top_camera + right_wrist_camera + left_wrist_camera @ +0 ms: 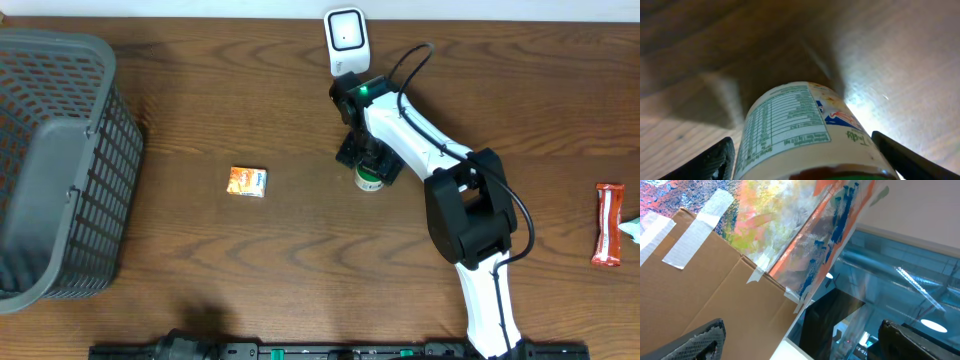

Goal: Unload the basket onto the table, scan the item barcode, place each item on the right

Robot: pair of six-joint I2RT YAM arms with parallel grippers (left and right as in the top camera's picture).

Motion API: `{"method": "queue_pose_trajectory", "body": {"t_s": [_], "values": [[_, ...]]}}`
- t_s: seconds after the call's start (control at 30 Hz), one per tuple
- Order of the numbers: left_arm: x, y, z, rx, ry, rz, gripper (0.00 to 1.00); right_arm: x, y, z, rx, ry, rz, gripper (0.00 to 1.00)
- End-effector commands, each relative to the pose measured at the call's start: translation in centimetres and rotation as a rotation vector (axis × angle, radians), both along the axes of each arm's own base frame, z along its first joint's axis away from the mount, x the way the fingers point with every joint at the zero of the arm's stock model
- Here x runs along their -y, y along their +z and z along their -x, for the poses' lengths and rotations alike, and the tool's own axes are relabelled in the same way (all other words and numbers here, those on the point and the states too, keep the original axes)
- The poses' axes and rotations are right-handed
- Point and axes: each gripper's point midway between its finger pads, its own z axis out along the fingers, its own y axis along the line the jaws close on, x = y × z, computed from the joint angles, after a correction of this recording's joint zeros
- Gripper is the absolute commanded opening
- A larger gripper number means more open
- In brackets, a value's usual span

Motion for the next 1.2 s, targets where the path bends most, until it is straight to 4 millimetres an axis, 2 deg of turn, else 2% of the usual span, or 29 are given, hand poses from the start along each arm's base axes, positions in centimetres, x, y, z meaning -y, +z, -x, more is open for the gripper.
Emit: {"method": "queue_pose_trajectory", "body": {"t_s": [0.0, 0.13, 0.4, 0.6, 0.77, 0.97, 1.17], "values": [[-0.2, -0.1, 0.4, -0.001, 0.014, -0.003, 0.98, -1.4, -0.1, -1.0, 0.023, 0.245, -0.083, 0.81], [-0.2, -0.1, 0.4, -0.001, 0.014, -0.003, 0.98, -3.0, -0.1, -1.2, 0.032, 0.457, -0.173, 0.81], [-0.2, -0.1, 0.4, -0.001, 0.014, -0.003, 0.98, -2.6, -0.1, -0.9, 0.012, 0.525, -0.172, 0.98], [-0.2, -0.1, 0.4, -0.001, 0.013, -0.003, 0.98, -1.4, 0.4, -0.4, -0.028, 0.561, -0.167, 0.98], [-0.2, -0.1, 0.4, -0.001, 0.014, -0.003, 0.98, -0.6, 2.5, -0.4, -0.057, 0.541, -0.163, 0.98], [-0.2, -0.1, 0.4, -0.001, 0.014, -0.003, 0.98, -1.3, 5.0, -1.3, -0.019, 0.587, -0.178, 0.99], [-0.2, -0.1, 0.4, -0.001, 0.014, -0.003, 0.98, -1.5, 4.1, -1.3, -0.015, 0.597, -0.178, 0.99]]}}
